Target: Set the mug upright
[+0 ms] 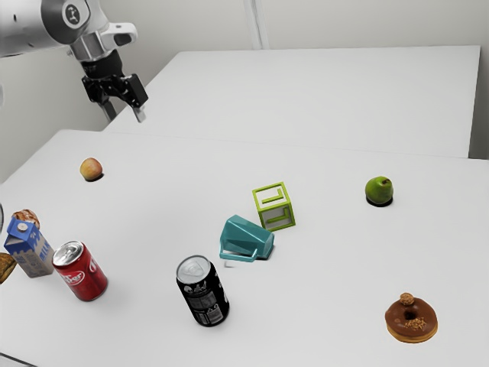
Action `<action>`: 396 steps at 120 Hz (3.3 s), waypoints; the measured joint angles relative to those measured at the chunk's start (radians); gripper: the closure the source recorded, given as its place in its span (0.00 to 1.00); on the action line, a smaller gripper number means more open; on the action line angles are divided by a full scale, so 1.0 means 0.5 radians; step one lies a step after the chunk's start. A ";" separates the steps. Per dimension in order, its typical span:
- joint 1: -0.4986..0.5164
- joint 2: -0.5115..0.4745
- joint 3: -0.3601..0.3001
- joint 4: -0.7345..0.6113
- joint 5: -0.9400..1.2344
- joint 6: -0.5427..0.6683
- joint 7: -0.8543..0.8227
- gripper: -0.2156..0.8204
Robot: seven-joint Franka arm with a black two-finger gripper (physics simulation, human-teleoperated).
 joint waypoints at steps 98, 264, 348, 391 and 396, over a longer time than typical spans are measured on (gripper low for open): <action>0.040 0.103 0.122 -1.024 -1.297 0.254 0.121 0.21; -0.134 0.264 -0.142 -1.223 -1.868 0.810 0.306 0.66; -0.187 0.056 -0.195 -1.298 -1.811 0.849 0.198 0.96; -0.155 -0.204 -0.382 -1.287 -0.290 1.035 -0.100 0.96; -0.205 -0.200 -0.404 -1.280 -0.061 1.058 -0.156 0.96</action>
